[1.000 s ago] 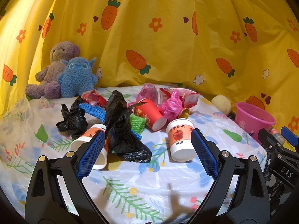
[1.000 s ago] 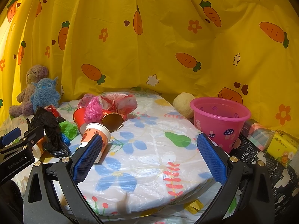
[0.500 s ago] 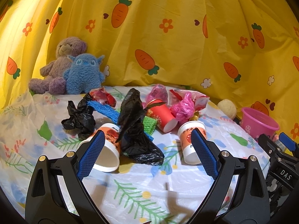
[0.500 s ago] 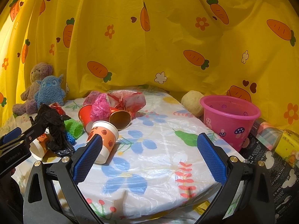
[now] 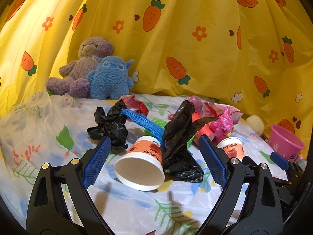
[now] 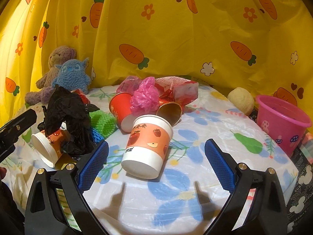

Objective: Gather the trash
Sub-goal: 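Grasp the black plastic bag with the left tool while the right tool grasps the white-orange cup, then carry the black bag and white-orange cup over the pink bucket with both tools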

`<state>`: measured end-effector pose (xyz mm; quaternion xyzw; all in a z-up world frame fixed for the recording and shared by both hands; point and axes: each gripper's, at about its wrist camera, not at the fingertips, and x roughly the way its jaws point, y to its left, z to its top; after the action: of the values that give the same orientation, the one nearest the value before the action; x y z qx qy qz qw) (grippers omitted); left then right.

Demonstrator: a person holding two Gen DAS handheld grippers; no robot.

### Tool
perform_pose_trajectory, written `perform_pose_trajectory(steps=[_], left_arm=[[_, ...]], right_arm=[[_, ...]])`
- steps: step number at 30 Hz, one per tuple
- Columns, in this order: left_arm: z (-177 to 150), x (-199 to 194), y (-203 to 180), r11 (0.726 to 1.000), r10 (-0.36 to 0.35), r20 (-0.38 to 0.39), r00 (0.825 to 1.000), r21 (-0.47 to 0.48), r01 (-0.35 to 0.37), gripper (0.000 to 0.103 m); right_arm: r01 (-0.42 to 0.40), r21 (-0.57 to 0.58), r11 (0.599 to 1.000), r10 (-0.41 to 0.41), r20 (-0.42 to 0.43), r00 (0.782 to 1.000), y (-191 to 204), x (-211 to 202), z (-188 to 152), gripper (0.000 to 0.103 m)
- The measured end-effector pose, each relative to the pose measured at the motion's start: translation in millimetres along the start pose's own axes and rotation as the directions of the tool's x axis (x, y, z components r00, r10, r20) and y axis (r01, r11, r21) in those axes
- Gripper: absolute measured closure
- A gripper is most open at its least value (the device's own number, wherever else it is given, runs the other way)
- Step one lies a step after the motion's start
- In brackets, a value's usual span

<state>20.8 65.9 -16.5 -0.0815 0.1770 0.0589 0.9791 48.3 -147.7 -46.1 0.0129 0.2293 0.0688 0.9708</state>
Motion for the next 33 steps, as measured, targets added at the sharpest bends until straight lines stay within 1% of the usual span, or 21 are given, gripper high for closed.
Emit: perform_pose_trajectory(steps=[5, 7, 8, 11, 15, 17, 20, 21, 22, 23, 26, 28, 30, 31, 32, 33], left_arm=[[-1, 8, -1, 1.000, -0.003, -0.010, 1.000, 0.025, 0.004, 0.013], [-2, 10, -2, 0.999, -0.010, -0.014, 1.000, 0.034, 0.010, 0.013], [-2, 11, -3, 0.999, -0.015, -0.016, 1.000, 0.037, 0.016, 0.014], [-2, 16, -6, 0.998, -0.032, -0.029, 0.999, 0.047, 0.033, 0.017], [0, 26, -9, 0.997, -0.068, -0.062, 0.996, 0.043, 0.070, 0.022], [1, 33, -12, 0.995, -0.082, -0.082, 0.993, 0.048, 0.087, 0.025], [2, 43, -17, 0.993, -0.092, -0.112, 0.989, 0.059, 0.099, 0.032], [2, 48, -18, 0.993, -0.097, -0.127, 0.987, 0.058, 0.105, 0.037], [2, 52, -19, 0.993, -0.101, -0.140, 0.985, 0.053, 0.110, 0.042], [2, 56, -19, 0.992, -0.106, -0.153, 0.982, 0.046, 0.115, 0.044], [3, 64, -17, 0.992, -0.122, -0.179, 0.976, 0.014, 0.127, 0.055], [4, 67, -15, 0.990, -0.140, -0.191, 0.972, -0.012, 0.140, 0.065], [6, 70, -14, 0.989, -0.149, -0.190, 0.970, -0.022, 0.147, 0.073], [8, 70, -15, 0.989, -0.150, -0.188, 0.971, -0.022, 0.149, 0.080], [9, 71, -16, 0.988, -0.153, -0.186, 0.970, -0.021, 0.152, 0.084], [9, 71, -17, 0.987, -0.158, -0.184, 0.970, -0.022, 0.156, 0.091]], right_arm=[[-0.017, 0.021, 1.000, 0.019, -0.065, 0.998, 2, 23, 0, 0.013], [-0.017, 0.032, 0.999, 0.020, -0.095, 0.995, 3, 30, -1, 0.015], [-0.022, 0.039, 0.999, 0.026, -0.106, 0.994, 2, 32, -1, 0.020], [-0.036, 0.049, 0.998, 0.043, -0.147, 0.988, 2, 42, -2, 0.027], [-0.055, 0.064, 0.996, 0.066, -0.189, 0.980, 0, 50, -3, 0.042], [-0.061, 0.063, 0.996, 0.072, -0.191, 0.979, 0, 50, -3, 0.043], [-0.067, 0.048, 0.997, 0.074, -0.180, 0.981, 0, 49, -4, 0.044], [-0.064, 0.047, 0.997, 0.071, -0.175, 0.982, -1, 48, -5, 0.044], [-0.062, 0.044, 0.997, 0.069, -0.169, 0.983, -2, 46, -6, 0.044], [-0.059, 0.044, 0.997, 0.066, -0.164, 0.984, -4, 44, -6, 0.044], [-0.052, 0.051, 0.997, 0.059, -0.147, 0.987, -13, 35, -7, 0.044], [-0.041, 0.045, 0.998, 0.046, -0.128, 0.991, -18, 28, -8, 0.044], [-0.032, 0.040, 0.999, 0.036, -0.110, 0.993, -23, 20, -8, 0.044], [-0.030, 0.039, 0.999, 0.034, -0.105, 0.994, -25, 17, -8, 0.044], [-0.028, 0.040, 0.999, 0.032, -0.100, 0.994, -28, 14, -9, 0.044], [-0.027, 0.042, 0.999, 0.031, -0.096, 0.995, -30, 11, -9, 0.044]])
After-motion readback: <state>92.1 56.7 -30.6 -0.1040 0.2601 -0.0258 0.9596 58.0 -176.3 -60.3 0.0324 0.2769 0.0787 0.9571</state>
